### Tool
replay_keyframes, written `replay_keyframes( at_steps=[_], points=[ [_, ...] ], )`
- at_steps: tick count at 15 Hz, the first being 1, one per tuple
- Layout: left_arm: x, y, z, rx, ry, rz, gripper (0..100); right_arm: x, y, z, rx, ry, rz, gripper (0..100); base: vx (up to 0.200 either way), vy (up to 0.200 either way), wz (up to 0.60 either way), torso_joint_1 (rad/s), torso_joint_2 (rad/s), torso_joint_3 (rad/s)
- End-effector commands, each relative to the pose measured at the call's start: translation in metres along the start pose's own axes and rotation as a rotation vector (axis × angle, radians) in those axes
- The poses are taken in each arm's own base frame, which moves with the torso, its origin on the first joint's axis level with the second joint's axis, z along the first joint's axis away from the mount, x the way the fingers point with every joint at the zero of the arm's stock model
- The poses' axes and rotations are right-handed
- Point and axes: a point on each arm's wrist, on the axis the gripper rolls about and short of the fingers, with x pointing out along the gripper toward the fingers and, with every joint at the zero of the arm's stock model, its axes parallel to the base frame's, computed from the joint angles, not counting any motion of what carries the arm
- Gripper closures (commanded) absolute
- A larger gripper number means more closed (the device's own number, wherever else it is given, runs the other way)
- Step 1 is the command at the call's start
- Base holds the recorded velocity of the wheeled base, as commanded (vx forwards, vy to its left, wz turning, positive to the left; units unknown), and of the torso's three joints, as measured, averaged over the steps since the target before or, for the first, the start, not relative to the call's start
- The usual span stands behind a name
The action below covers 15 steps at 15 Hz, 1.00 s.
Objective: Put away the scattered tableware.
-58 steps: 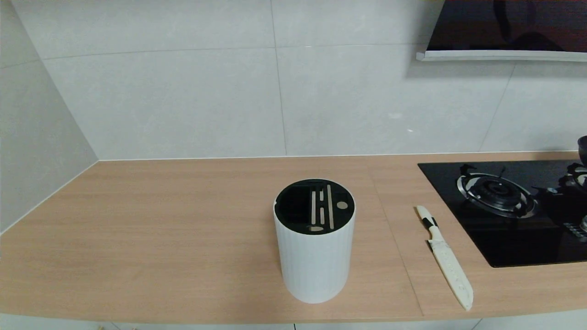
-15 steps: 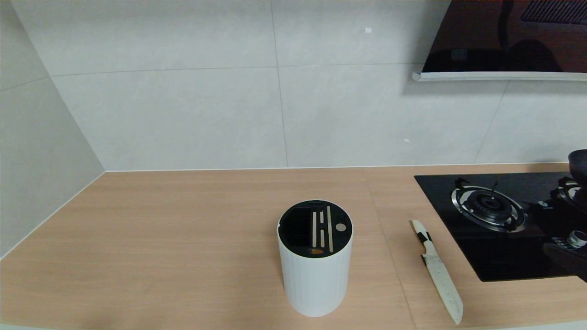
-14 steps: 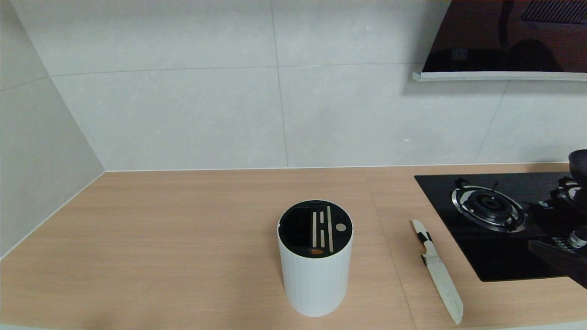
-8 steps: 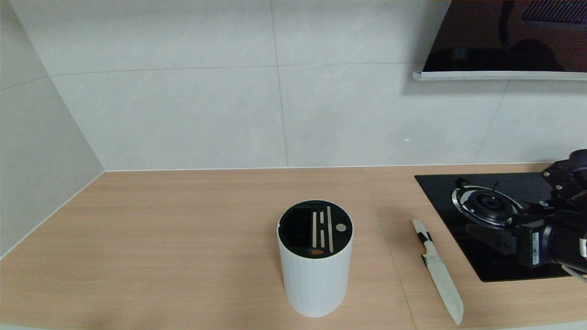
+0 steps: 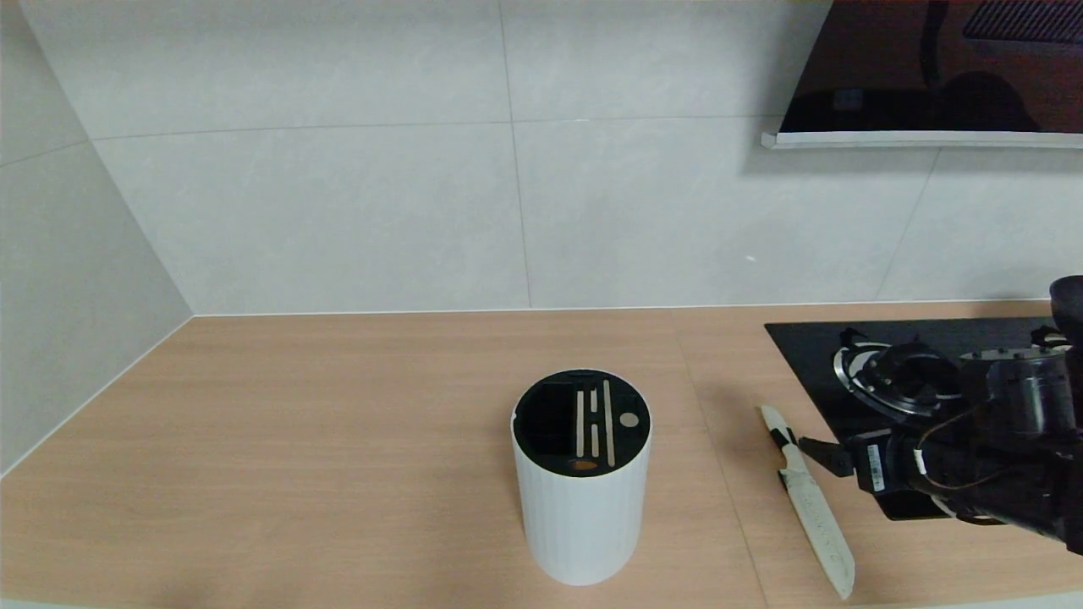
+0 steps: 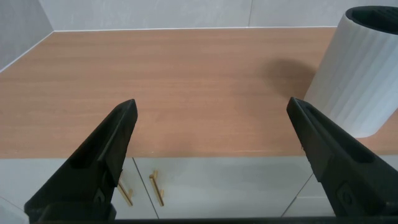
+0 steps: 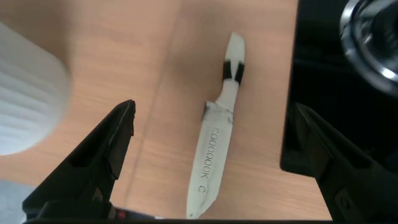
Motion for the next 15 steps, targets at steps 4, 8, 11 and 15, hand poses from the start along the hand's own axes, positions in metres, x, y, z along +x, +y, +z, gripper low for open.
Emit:
replay_keyframes(
  at_steps=[4, 8, 11, 15],
  points=[
    [0.000, 0.000, 0.000, 0.000, 0.003, 0.000, 0, 0.052, 0.001, -0.030, 0.001, 0.072, -0.079, 0, 0.000, 0.000, 0.00, 0.000, 0.00, 0.000],
    [0.000, 0.000, 0.000, 0.000, 0.003, 0.000, 0, 0.071, 0.004, -0.041, 0.030, 0.077, -0.090, 0, 0.000, 0.000, 0.00, 0.000, 0.00, 0.000],
    [0.000, 0.000, 0.000, 0.000, 0.003, 0.000, 0, 0.087, 0.007, -0.055, 0.044, 0.085, -0.098, 0, 0.000, 0.000, 0.00, 0.000, 0.00, 0.000],
    [0.000, 0.000, 0.000, 0.000, 0.001, 0.000, 0, 0.096, 0.007, -0.063, 0.045, 0.080, -0.118, 0, 0.000, 0.000, 0.00, 0.000, 0.00, 0.000]
  ],
)
